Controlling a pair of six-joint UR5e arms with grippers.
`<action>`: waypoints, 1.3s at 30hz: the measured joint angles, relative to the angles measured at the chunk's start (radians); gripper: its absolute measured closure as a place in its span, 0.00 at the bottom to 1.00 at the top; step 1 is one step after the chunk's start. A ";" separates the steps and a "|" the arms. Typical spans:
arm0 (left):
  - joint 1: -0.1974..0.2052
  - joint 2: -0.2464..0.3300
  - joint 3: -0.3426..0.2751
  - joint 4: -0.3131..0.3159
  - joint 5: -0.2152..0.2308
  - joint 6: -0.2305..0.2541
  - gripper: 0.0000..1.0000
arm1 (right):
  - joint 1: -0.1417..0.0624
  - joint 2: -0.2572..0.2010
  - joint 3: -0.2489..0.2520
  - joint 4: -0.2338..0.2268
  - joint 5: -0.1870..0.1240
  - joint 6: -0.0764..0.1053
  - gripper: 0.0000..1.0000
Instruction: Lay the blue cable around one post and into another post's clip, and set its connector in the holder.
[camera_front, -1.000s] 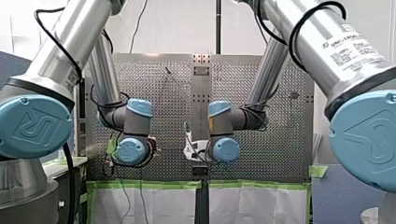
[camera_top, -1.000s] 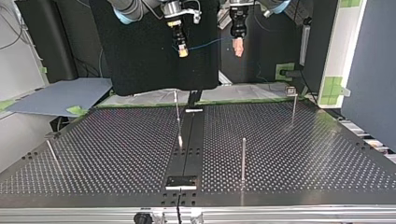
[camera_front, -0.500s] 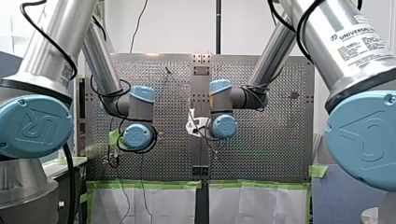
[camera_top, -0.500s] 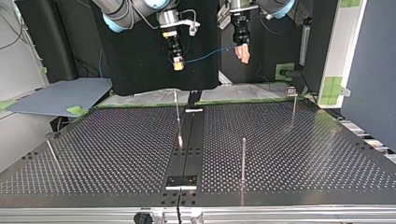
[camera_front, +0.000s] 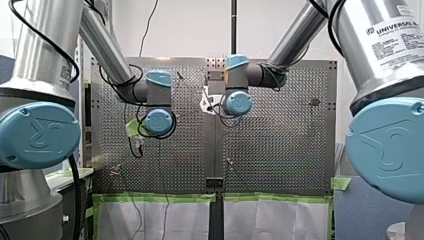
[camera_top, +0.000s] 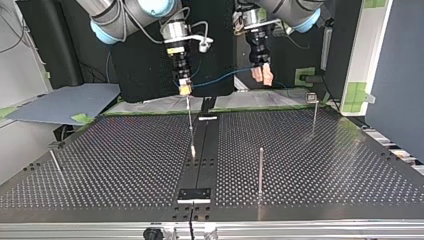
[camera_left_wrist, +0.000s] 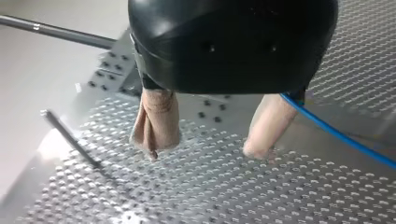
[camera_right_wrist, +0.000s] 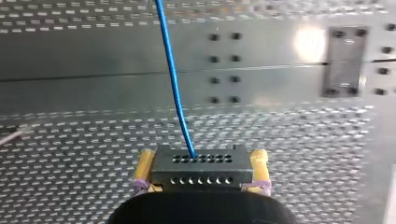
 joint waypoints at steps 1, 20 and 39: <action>0.002 0.008 0.007 -0.008 -0.005 -0.001 0.00 | -0.001 -0.008 -0.008 0.008 0.000 0.000 1.00; 0.068 0.181 0.181 -0.180 -0.044 0.020 0.00 | -0.024 -0.196 -0.199 0.200 -0.008 -0.016 1.00; 0.186 0.328 0.344 -0.344 0.099 -0.025 0.00 | -0.070 -0.164 -0.359 0.360 -0.056 -0.042 1.00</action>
